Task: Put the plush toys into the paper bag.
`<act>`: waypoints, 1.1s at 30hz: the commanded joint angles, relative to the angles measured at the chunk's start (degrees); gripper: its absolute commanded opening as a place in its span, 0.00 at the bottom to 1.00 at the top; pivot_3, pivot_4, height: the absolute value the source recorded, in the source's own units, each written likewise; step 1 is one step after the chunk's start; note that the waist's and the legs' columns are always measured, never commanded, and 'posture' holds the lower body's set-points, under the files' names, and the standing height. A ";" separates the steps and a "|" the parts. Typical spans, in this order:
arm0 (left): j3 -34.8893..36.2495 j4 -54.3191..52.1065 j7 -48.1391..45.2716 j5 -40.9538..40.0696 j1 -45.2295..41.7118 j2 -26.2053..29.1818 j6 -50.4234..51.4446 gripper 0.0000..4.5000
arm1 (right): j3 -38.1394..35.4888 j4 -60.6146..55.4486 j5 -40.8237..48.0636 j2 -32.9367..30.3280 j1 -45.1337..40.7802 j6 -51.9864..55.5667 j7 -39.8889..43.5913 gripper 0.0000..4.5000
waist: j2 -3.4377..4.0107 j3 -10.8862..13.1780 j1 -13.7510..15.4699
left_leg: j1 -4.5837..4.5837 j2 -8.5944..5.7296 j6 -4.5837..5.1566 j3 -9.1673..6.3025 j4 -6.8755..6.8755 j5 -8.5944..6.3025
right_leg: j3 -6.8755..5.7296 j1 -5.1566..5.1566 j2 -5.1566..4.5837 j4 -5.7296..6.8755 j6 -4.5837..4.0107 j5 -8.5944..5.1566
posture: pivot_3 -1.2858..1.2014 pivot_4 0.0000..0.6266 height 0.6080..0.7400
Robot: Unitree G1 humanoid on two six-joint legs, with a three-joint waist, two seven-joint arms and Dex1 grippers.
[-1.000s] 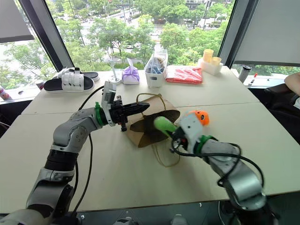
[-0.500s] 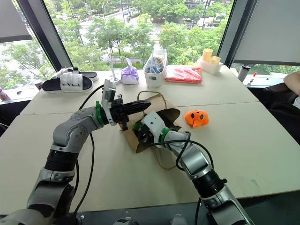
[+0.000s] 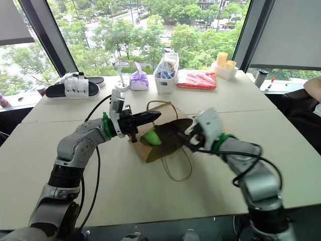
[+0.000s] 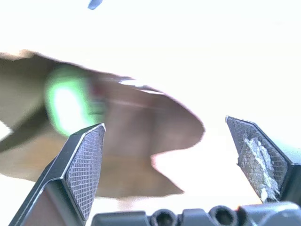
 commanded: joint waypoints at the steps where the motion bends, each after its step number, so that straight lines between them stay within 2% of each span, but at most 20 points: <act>1: -0.04 -1.04 -0.43 -0.62 -1.32 -0.32 -0.82 0.00 | -2.55 6.84 -1.58 -2.19 3.20 -5.83 -0.17 0.98 | 0.00 0.00 0.01 | 0.01 0.00 0.00 0.02 0.00 0.00 | 0.00 0.01 0.00 0.01 0.00 0.00 | 0.52 0.24 1.00; 8: -0.76 -0.81 -0.84 -0.14 -1.59 -0.63 -1.19 0.00 | -1.13 32.10 -4.59 1.87 -6.82 -18.89 -6.12 0.98 | 0.04 0.00 -0.45 | 0.08 0.02 0.00 0.18 0.01 0.01 | 0.10 -0.02 0.00 0.09 0.00 0.00 | 0.52 0.24 1.00; 15: -0.79 -1.58 -0.23 -0.44 -1.37 -0.63 -0.71 0.00 | 0.30 64.76 -7.54 5.91 -19.83 -31.79 -10.50 0.98 | 0.04 -0.01 -0.19 | 0.03 0.01 -0.26 0.18 -0.01 0.16 | 0.10 -0.03 -0.02 0.03 0.00 0.00 | 0.52 0.24 1.00; 20: -0.68 -2.11 0.27 -0.55 -1.13 -0.42 -0.59 0.00 | 1.57 76.11 -9.17 6.51 -24.04 -38.23 -11.87 0.98 | 0.04 -0.01 -0.38 | 0.03 0.01 -0.30 0.17 -0.02 0.18 | 0.10 -0.03 -0.02 0.02 0.00 0.00 | 0.52 0.24 1.00; 23: -0.51 -2.71 0.44 -0.75 -0.64 -0.13 -0.43 0.00 | 1.74 77.24 -8.99 6.87 -24.43 -40.08 -11.60 0.79 | 0.04 -0.01 -0.37 | 0.03 0.01 -0.31 0.16 0.00 0.18 | 0.10 -0.02 -0.01 0.02 0.00 0.00 | 0.52 0.24 1.00; 27: -0.48 -3.06 0.70 -0.85 -0.34 -0.05 -0.30 0.00 | 1.30 73.07 -7.80 6.69 -22.62 -39.01 -11.30 0.33 | 0.04 -0.01 -0.35 | 0.03 0.01 -0.31 0.16 0.01 0.19 | 0.10 -0.02 -0.01 0.03 0.00 0.01 | 0.52 0.24 1.00; 29: -0.56 -3.01 0.70 -0.79 -0.26 -0.16 -0.43 0.00 | 0.80 66.98 -6.76 6.19 -20.13 -36.23 -10.92 0.14 | 0.04 -0.01 -0.25 | 0.03 0.00 -0.31 0.15 0.01 0.19 | 0.10 -0.02 -0.01 0.04 0.00 0.01 | 0.52 0.24 1.00; 33: -0.76 -2.96 0.68 -0.75 -0.33 -0.39 -0.53 0.00 | -0.77 51.19 -3.82 4.64 -13.29 -28.38 -10.13 0.14 | 0.04 -0.01 -0.10 | 0.00 0.00 -0.31 0.10 0.00 0.18 | 0.09 -0.03 -0.01 0.03 0.00 0.00 | 0.52 0.24 1.00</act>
